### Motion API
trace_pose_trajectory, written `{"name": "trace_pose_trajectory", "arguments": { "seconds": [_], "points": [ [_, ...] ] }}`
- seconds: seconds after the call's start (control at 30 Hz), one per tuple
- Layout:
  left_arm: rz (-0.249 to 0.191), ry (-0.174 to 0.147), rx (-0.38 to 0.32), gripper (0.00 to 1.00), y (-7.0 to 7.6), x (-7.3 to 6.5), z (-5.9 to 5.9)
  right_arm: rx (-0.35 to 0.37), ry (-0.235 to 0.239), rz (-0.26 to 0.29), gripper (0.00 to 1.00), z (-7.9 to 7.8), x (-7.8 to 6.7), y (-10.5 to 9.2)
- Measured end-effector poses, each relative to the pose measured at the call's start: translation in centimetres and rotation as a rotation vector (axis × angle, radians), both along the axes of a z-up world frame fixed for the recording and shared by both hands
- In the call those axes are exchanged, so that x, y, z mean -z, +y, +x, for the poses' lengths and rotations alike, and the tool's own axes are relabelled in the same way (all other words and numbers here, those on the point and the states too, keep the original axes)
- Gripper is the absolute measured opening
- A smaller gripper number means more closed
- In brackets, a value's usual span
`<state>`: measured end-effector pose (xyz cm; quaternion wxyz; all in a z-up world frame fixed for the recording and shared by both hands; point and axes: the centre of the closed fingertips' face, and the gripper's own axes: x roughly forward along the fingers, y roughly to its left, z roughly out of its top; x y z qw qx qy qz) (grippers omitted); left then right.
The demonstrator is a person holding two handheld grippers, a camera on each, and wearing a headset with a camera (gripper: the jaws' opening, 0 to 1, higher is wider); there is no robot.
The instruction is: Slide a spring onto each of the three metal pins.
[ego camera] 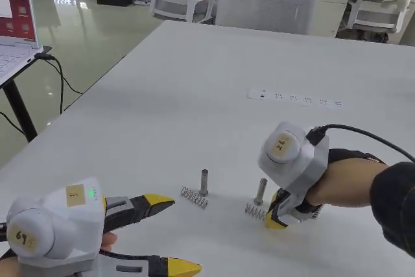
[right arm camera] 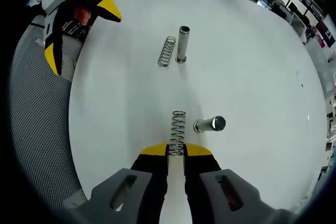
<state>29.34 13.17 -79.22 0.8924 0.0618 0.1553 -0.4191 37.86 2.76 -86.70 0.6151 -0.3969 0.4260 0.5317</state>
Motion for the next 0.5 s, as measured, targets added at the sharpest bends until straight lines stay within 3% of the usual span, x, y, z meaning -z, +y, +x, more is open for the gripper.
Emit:
{"name": "trace_pose_trajectory", "arguments": {
  "seconds": [0.2,0.5],
  "points": [
    [-0.001,-0.001,0.002,0.56,0.0,0.0,0.0,-0.004,0.0,0.007,0.08,-0.2,-0.2,0.1],
    [0.01,-0.002,0.02,0.54,-0.3,0.0,0.1,-0.043,-0.014,0.015,0.08,-1.0,-2.1,0.5]
  ]
}}
